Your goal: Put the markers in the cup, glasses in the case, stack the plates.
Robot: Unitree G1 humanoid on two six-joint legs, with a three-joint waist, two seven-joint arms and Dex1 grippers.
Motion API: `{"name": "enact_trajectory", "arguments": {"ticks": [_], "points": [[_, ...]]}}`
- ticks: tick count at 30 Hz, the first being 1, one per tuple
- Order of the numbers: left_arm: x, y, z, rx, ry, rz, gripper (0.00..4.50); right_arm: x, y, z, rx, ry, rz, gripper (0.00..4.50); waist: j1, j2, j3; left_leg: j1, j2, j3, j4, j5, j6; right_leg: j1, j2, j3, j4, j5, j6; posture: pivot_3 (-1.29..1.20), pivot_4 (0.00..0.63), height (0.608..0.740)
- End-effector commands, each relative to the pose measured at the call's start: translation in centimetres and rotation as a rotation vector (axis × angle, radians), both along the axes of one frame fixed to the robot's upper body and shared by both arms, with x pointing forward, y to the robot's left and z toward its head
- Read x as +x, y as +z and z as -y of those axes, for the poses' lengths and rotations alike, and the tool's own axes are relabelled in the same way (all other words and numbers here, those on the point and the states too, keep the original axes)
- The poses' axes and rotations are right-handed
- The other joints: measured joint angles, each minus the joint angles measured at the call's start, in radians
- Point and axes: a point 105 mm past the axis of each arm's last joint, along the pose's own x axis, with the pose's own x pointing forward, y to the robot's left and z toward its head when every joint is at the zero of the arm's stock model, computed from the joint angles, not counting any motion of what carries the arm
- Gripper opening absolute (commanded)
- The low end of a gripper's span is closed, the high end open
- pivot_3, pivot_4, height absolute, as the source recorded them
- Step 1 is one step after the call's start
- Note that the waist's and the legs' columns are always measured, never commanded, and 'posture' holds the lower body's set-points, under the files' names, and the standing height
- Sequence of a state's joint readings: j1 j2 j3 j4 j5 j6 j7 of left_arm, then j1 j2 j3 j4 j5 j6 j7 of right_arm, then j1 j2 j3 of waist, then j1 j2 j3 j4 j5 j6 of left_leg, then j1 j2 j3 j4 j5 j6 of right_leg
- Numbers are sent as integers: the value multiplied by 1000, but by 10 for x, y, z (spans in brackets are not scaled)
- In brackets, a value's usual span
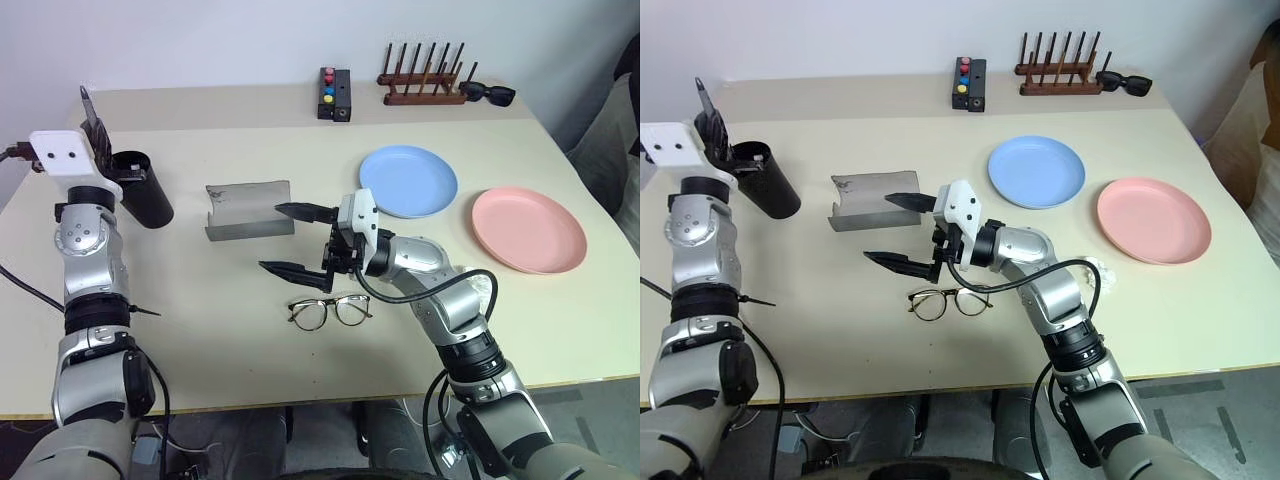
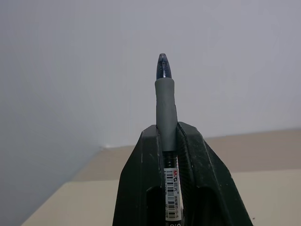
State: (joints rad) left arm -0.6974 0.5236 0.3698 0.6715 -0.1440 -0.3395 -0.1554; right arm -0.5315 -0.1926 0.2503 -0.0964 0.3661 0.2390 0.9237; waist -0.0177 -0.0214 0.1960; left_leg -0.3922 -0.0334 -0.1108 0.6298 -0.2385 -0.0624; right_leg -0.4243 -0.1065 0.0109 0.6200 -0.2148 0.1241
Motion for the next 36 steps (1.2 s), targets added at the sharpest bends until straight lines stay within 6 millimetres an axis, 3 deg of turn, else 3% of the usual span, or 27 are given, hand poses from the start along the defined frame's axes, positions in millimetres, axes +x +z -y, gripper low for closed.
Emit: {"name": "enact_trajectory", "arguments": {"ticks": [1,7,10,14,21,25,26,30,33,36], "points": [[-3,12,2,6,-12,54,26,-8,15,-4,38,25,49,4500,0,0,0,0,0,0,0,0,0,0,0,0,0,0,0,0,150,734],[-3,8,3,1,-10,43,26,-8,16,-5,42,29,49,4500,-1,0,0,0,0,0,0,0,0,0,0,0,0,0,0,0,150,734],[-3,7,3,-6,-11,40,1193,-7,17,-5,45,29,50,4500,-2,0,0,0,0,0,0,0,0,0,0,0,0,0,0,0,150,734],[-3,6,4,-6,-5,35,3168,-7,17,-5,47,29,49,4500,-1,0,0,0,0,0,0,0,0,0,0,0,0,0,0,0,150,734],[-3,7,6,-19,-14,40,3168,-8,16,-5,48,28,47,4500,0,0,0,0,0,0,0,0,0,0,0,0,0,0,0,0,150,734],[-5,19,12,-38,-57,72,3168,-7,16,-4,46,24,48,4500,-1,0,0,0,0,0,0,0,0,0,0,0,0,0,0,0,150,734],[-5,24,17,-42,-97,79,3168,-6,16,-3,45,20,49,4500,-1,0,0,0,0,0,0,0,0,0,0,0,0,0,0,0,150,734],[-8,36,51,10,-352,21,4446,2,17,7,32,-17,59,4500,-1,0,0,0,0,0,0,0,0,0,0,0,0,0,0,0,150,734],[-19,26,86,96,-619,-128,4446,6,17,15,16,-41,66,4500,-4,0,0,0,0,0,0,0,0,0,0,0,0,0,0,0,150,734],[-38,-1,116,248,-840,-352,4446,10,15,27,-14,-63,72,4500,-15,1,1,0,0,0,-1,0,0,0,0,1,0,0,0,0,150,734]]}}
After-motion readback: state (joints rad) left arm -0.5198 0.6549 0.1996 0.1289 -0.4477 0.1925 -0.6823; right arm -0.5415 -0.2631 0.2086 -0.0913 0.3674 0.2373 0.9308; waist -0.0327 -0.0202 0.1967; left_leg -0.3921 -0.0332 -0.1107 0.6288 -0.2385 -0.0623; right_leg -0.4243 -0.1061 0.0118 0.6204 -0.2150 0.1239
